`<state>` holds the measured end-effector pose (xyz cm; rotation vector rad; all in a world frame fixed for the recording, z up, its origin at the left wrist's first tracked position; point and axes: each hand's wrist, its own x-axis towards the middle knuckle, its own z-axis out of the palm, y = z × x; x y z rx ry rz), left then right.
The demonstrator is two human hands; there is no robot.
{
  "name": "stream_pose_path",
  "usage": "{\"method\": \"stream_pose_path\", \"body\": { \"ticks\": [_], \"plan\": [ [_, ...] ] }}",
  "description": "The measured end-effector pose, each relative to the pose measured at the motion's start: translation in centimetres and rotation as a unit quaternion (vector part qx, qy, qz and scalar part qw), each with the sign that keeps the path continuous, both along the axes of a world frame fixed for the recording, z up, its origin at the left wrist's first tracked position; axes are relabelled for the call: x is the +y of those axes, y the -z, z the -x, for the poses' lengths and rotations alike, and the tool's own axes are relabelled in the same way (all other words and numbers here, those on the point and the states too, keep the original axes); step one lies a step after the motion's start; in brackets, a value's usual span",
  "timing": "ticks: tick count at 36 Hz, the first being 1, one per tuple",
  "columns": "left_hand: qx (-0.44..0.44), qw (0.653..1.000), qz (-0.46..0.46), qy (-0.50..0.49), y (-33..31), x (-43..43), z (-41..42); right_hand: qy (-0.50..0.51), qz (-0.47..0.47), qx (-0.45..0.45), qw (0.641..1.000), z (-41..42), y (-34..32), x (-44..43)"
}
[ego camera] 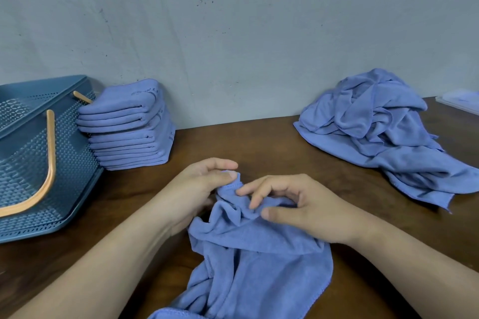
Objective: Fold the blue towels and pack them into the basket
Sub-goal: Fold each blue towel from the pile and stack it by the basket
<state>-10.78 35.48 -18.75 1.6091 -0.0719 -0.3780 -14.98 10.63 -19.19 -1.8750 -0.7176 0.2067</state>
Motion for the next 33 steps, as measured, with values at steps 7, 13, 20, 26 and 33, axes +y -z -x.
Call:
{"method": "stream_pose_path", "body": {
  "ticks": [7, 13, 20, 26, 33],
  "plan": [
    [-0.078, 0.995, 0.063, 0.013, -0.9, -0.5, 0.8, 0.112, -0.105, 0.169, 0.973, -1.1, -0.1, 0.0],
    [-0.15, 0.986, 0.055, 0.051, -1.1, -1.1, 1.4, -0.01, -0.013, 0.12, 0.993, -0.2, -0.6, 0.7],
    [-0.167, 0.985, 0.036, -0.003, -1.1, -1.1, 1.5, 0.007, -0.036, 0.093, 0.995, -0.4, -1.1, -0.6],
    [-0.18, 0.979, 0.02, -0.095, -1.3, 0.6, -0.3, 0.038, -0.007, 0.075, 0.996, -1.6, -1.5, -2.8],
    [-0.19, 0.961, -0.014, -0.201, -1.3, 4.4, -2.7, 0.053, -0.132, 0.24, 0.96, -2.7, -1.4, -5.7]
  ]
}}
